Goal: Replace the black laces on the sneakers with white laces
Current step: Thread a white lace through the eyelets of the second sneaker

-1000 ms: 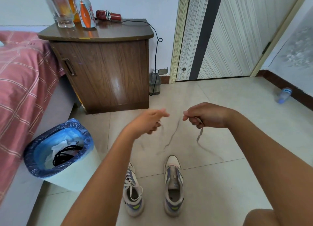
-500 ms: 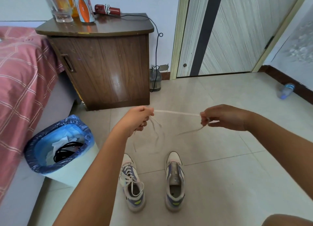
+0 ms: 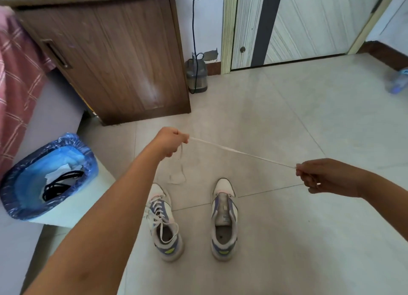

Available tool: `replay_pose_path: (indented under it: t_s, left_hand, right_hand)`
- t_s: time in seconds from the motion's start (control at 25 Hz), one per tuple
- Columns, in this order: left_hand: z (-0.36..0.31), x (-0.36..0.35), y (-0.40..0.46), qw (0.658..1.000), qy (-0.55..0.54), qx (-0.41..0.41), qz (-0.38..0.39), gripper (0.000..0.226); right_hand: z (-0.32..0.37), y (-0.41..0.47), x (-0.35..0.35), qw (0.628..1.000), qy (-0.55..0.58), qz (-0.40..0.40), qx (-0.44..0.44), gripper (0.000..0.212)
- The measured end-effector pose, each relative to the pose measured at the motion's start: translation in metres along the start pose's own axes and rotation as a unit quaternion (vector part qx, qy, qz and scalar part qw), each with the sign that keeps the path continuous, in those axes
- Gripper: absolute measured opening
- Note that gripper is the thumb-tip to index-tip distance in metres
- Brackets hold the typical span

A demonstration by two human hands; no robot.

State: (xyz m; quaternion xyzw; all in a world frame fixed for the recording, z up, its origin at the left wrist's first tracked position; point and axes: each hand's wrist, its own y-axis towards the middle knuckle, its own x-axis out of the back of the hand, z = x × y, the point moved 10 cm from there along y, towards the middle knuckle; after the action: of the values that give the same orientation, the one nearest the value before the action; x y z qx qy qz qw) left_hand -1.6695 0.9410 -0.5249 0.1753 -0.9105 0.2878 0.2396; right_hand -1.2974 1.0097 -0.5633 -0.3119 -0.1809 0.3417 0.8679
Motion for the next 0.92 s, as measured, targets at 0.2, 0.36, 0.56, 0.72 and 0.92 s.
replay_pose_path:
  t_s: [0.2, 0.36, 0.56, 0.72, 0.92]
  left_hand:
    - [-0.051, 0.009, 0.042, 0.984, -0.127, -0.067, -0.108, 0.021]
    - [0.075, -0.1, 0.046, 0.976, -0.188, 0.103, -0.024, 0.011]
    - [0.189, -0.211, -0.011, 0.945, -0.238, 0.213, 0.062, 0.03]
    - [0.205, -0.231, -0.056, 0.93, -0.291, 0.216, 0.06, 0.024]
    - [0.195, -0.207, -0.063, 0.863, -0.455, 0.222, -0.008, 0.026]
  right_hand:
    - [0.014, 0.048, 0.027, 0.983, 0.15, -0.099, 0.038, 0.02]
    - [-0.036, 0.096, -0.047, 0.967, 0.245, -0.066, -0.033, 0.022]
    - [-0.12, 0.113, -0.148, 0.98, 0.134, -0.024, -0.147, 0.023]
    - [-0.153, 0.099, -0.163, 0.984, 0.088, -0.019, -0.156, 0.029]
    - [-0.153, 0.092, -0.145, 0.969, 0.206, -0.031, -0.132, 0.022]
